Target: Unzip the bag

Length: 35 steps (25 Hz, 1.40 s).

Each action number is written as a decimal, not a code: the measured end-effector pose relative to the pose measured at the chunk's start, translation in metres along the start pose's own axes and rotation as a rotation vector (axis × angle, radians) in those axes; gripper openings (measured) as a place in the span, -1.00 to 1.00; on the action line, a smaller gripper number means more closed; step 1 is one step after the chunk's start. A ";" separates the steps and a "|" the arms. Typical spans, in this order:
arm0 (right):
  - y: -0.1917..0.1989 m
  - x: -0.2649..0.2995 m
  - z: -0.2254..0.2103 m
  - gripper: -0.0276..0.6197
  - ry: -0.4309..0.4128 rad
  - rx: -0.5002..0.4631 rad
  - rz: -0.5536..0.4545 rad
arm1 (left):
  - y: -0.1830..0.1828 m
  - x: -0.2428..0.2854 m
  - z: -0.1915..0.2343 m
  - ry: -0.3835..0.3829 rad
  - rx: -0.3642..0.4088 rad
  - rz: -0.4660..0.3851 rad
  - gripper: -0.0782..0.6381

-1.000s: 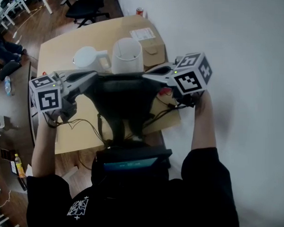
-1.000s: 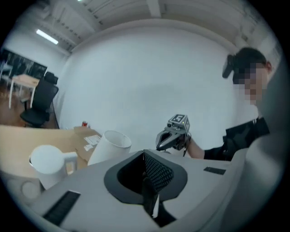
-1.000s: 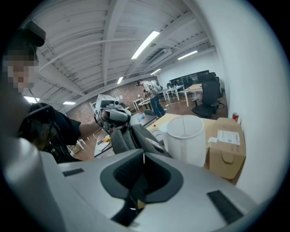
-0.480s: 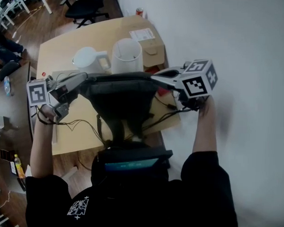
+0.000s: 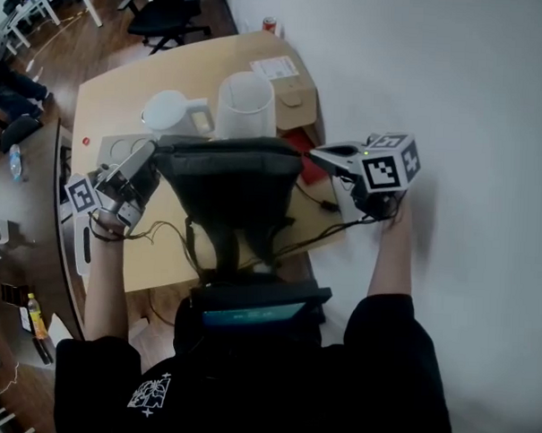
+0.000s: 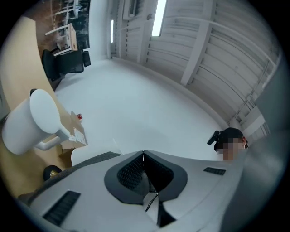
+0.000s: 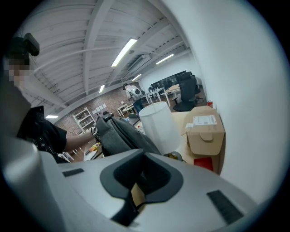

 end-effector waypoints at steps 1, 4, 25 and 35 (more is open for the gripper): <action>0.002 0.000 -0.002 -0.84 0.005 0.004 -0.001 | -0.002 -0.002 0.001 -0.020 -0.006 0.000 -0.78; 0.006 0.000 -0.007 -0.84 0.016 0.024 -0.004 | -0.008 0.002 -0.005 -0.097 0.036 0.051 -0.78; 0.023 -0.015 -0.021 -0.85 0.065 0.070 -0.040 | 0.016 0.008 -0.047 -0.102 0.226 0.051 -0.80; 0.025 -0.015 -0.016 -0.83 0.077 0.035 -0.045 | 0.023 0.013 -0.049 -0.120 0.237 0.033 -0.80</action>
Point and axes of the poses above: the fingertips, and each gripper's own axes: x forward along the fingers, z to its left, y out of its underside, the point moved 8 cm from there along -x, backward along the fingers, and after that the axes turned 6 degrees about -z, right-handed, at the moved point
